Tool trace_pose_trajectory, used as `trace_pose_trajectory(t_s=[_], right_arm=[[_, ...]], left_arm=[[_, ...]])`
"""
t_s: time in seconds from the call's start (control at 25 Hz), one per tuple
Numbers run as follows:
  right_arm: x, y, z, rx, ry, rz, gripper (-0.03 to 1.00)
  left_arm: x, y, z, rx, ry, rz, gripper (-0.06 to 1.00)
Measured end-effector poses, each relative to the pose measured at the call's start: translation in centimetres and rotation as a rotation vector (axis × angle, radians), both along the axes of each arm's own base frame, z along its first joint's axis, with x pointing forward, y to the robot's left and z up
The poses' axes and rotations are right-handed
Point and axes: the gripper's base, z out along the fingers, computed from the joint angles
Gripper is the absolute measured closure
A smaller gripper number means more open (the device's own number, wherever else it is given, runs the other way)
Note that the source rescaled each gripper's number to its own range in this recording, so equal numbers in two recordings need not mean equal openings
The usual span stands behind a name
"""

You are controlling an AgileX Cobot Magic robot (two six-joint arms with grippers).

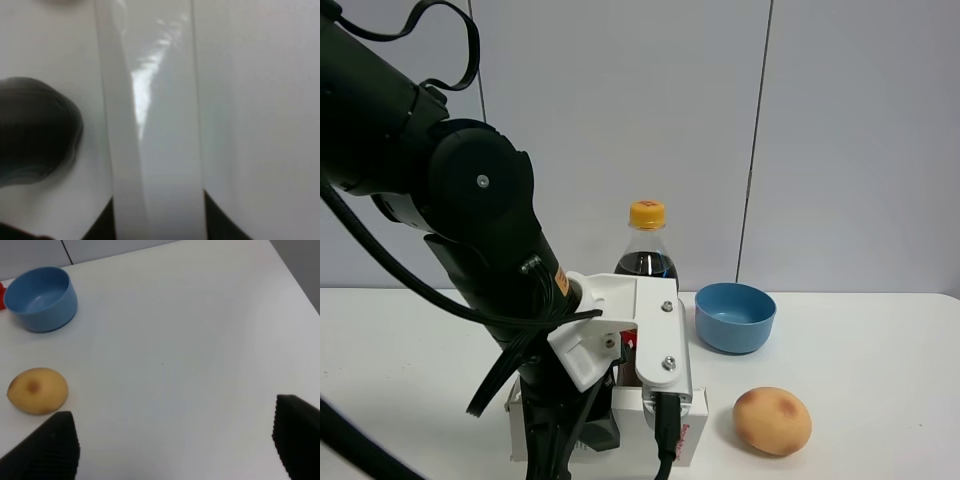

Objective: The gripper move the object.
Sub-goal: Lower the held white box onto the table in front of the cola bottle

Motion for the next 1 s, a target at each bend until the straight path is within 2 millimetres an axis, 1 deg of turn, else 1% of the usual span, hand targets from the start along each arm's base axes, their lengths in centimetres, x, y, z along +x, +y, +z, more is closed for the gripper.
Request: trace_pose_trajectory(t_s=[0.28, 0.48, 0.8, 1.0], right_arm=[[0.0, 0.0, 0.0, 0.0, 0.0, 0.0, -0.03], [0.0, 0.0, 0.0, 0.0, 0.0, 0.0, -0.03], [0.0, 0.0, 0.0, 0.0, 0.0, 0.0, -0.03], [0.0, 0.0, 0.0, 0.0, 0.0, 0.0, -0.03]], left_arm=[[0.2, -0.4, -1.4, -0.012, 0.023, 0.005, 0.94], [0.5, -0.6, -2.0, -0.018, 0.009, 0.002, 0.94], [1.2, -0.1, -2.8, -0.012, 0.019, 0.034, 0.94], [1.2, -0.1, -2.9, -0.008, 0.021, 0.027, 0.94]])
